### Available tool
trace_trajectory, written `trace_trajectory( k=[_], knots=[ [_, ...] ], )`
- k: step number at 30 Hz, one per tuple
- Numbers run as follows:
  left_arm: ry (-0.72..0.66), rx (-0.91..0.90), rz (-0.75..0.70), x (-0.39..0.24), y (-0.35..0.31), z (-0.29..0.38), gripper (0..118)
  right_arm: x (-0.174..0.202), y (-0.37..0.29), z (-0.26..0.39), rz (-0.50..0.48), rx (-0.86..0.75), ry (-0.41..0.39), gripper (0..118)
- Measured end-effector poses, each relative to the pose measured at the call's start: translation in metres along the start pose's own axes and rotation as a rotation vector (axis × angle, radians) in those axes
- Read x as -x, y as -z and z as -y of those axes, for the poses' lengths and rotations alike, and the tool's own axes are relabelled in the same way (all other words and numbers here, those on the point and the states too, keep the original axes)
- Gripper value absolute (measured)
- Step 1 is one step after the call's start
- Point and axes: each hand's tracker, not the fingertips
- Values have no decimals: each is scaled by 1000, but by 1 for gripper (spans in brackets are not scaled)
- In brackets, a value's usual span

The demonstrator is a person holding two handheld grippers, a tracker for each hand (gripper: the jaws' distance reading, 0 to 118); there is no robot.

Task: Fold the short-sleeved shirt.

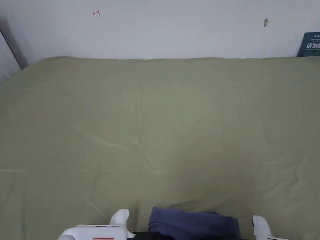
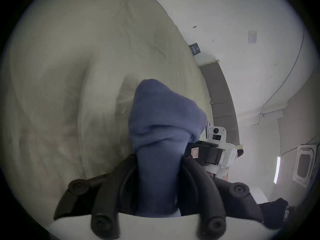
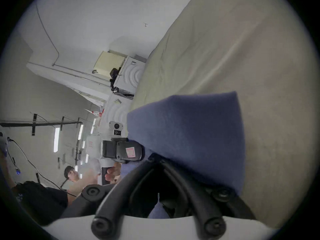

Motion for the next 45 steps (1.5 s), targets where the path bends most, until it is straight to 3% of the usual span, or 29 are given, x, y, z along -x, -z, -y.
trace_trajectory(
  k=[3, 4, 8, 15, 17, 22, 25, 26, 27, 28, 29, 31, 36, 40, 44, 45],
  knots=[
    [71, 25, -28, -4, -20, -17, 33, 23, -10, 1, 99, -63, -164, 0],
    [104, 12, -45, -4, -34, -23, 33, 28, -11, 0, 113, -62, -185, 0],
    [141, -49, -153, 18, -128, -60, 33, 48, -17, -3, 107, -64, -214, 0],
    [91, -95, -520, 74, -319, -117, 33, 65, -13, 2, 127, -89, -230, 0],
    [101, -118, -594, 89, -364, -128, 33, 67, -8, 10, 231, -96, -302, 0],
    [-22, -93, -772, 143, -424, -135, 33, 58, 2, 21, 286, -20, -261, 0],
    [-41, -94, -819, 173, -421, -127, 35, 58, 1, 25, 304, -35, -256, 0],
    [-45, -102, -824, 180, -417, -125, 41, 58, 0, 25, 297, -39, -245, 0],
    [-51, -107, -833, 183, -413, -121, 65, 60, -2, 25, 296, -45, -241, 0],
    [-34, -126, -886, 182, -415, -121, 81, 62, -4, 24, 298, -49, -238, 0],
    [-28, -123, -971, 177, -421, -119, 89, 65, -5, 23, 302, -51, -237, 0],
    [-48, -147, -966, 173, -444, -114, 89, 72, -14, 21, 304, -56, -254, 0],
    [-17, -283, -1163, 92, -489, -87, 86, 106, -40, 19, 282, -114, -316, 0],
    [55, -421, -1130, 14, -490, -59, 80, 141, -67, 26, 266, -171, -389, 0],
    [232, -609, -1025, -74, -444, -21, 50, 168, -95, 29, 348, -212, -515, 0],
    [258, -668, -935, -95, -424, -7, 35, 174, -101, 28, 383, -225, -534, 0]
  ],
)
